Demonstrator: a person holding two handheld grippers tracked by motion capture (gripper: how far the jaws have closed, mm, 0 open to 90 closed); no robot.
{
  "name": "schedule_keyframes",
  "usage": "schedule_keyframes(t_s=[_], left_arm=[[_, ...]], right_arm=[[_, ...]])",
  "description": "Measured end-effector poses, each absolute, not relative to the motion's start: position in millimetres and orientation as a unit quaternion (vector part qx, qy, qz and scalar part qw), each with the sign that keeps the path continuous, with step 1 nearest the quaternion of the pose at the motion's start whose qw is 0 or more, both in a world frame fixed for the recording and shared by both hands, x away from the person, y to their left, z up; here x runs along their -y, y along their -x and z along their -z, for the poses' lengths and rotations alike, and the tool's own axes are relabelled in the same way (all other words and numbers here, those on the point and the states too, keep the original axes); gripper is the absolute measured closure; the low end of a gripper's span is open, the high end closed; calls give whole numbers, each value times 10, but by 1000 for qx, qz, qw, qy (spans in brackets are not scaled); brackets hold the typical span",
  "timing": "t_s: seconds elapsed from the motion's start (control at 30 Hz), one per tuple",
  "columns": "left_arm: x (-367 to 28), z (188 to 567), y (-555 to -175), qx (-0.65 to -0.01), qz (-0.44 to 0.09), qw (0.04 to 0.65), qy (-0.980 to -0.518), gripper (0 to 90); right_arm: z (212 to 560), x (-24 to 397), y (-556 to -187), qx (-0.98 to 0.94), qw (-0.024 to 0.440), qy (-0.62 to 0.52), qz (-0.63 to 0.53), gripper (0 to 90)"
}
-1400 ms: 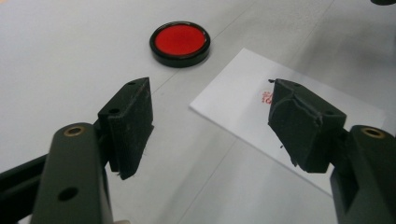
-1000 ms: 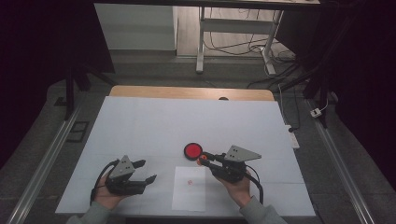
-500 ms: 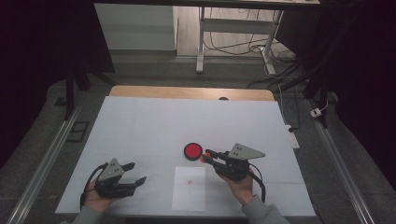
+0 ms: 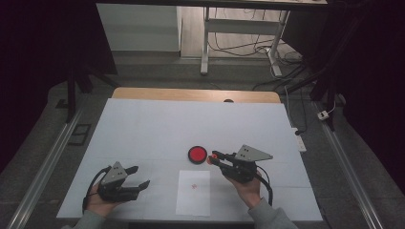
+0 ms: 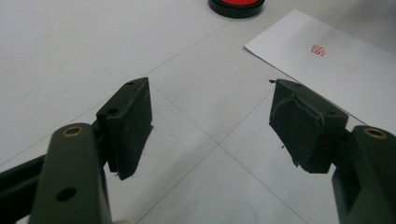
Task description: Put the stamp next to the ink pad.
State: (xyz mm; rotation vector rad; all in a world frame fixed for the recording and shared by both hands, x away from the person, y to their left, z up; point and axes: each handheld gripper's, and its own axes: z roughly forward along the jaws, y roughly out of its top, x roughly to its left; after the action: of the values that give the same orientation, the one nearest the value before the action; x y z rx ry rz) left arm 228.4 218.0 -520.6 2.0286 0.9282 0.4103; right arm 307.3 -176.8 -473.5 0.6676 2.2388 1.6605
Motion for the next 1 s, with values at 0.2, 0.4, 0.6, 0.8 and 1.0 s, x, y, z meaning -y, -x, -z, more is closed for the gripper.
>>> schedule_keyframes(t_s=[0.2,0.4,0.6,0.8,1.0], left_arm=[[-2183,5211,-2293,-372,-166,423,-810,297],[-2186,5212,-2306,-375,-166,424,-807,296],[-2187,5208,-2311,-376,-174,426,-804,296],[-2180,5209,-2313,-374,-170,426,-806,296],[-2174,5216,-2321,-376,-170,425,-806,297]], right_arm=[[4737,1786,-3113,-778,141,-236,-565,728],[4746,1807,-3182,-782,147,-241,-555,728],[4758,1815,-3279,-781,155,-251,-550,728],[4760,1829,-3368,-780,161,-262,-545,728],[4824,1810,-3509,-786,165,-278,-528,727]])
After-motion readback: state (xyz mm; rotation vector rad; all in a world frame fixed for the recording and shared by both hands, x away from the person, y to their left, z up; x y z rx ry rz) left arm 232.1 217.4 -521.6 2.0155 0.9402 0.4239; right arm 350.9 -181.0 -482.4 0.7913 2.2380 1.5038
